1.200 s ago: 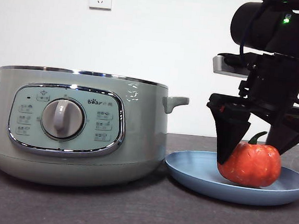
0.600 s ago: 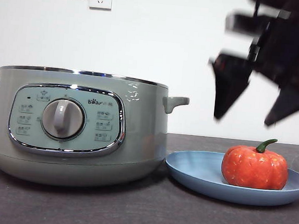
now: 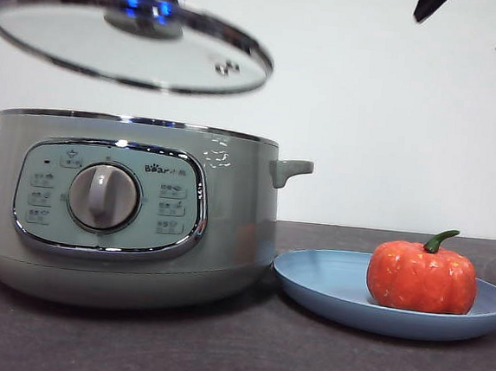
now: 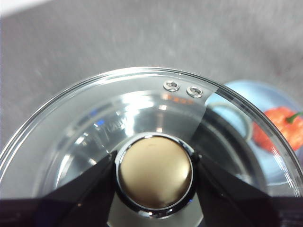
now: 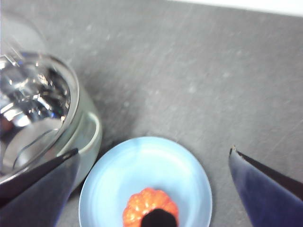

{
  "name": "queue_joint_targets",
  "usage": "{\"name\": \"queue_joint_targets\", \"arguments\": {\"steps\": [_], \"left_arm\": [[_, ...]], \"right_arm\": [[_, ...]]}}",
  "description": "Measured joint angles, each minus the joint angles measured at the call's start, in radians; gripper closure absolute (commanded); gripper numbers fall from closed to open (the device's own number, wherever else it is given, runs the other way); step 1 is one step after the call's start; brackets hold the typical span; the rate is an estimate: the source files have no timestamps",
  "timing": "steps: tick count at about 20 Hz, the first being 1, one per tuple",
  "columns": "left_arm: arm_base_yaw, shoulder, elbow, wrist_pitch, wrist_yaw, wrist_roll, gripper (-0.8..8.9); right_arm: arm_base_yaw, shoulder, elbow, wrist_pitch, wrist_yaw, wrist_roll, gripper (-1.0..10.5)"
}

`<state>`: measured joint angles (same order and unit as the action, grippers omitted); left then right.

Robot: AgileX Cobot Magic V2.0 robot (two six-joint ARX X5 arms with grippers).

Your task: Take the pumpkin out from the steamer,put the pumpkin in the blue plate,close the lid

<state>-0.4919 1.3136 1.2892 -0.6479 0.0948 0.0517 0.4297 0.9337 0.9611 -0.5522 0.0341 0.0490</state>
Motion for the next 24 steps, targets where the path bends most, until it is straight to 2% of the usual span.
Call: {"name": "queue_joint_targets", "arguments": {"steps": [4, 16, 17, 20, 24], "left_arm": [[0.000, 0.092, 0.000, 0.000, 0.002, 0.000, 8.21], [-0.003, 0.124, 0.000, -0.056, 0.013, 0.001, 8.12], [-0.003, 0.124, 0.000, -0.056, 0.012, 0.004, 8.01], [-0.003, 0.124, 0.000, -0.056, 0.012, 0.011, 5.71], [-0.003, 0.129, 0.000, -0.051, 0.011, 0.016, 5.62]], "right_arm": [[-0.010, -0.022, 0.000, -0.005, 0.047, 0.000, 4.1], [-0.011, -0.021, 0.000, -0.015, 0.048, 0.000, 4.1], [-0.011, -0.021, 0.000, -0.015, 0.048, 0.000, 4.1], [-0.011, -0.021, 0.000, -0.015, 0.048, 0.000, 4.1], [-0.011, -0.021, 0.000, -0.016, 0.048, 0.000, 4.1]]}}
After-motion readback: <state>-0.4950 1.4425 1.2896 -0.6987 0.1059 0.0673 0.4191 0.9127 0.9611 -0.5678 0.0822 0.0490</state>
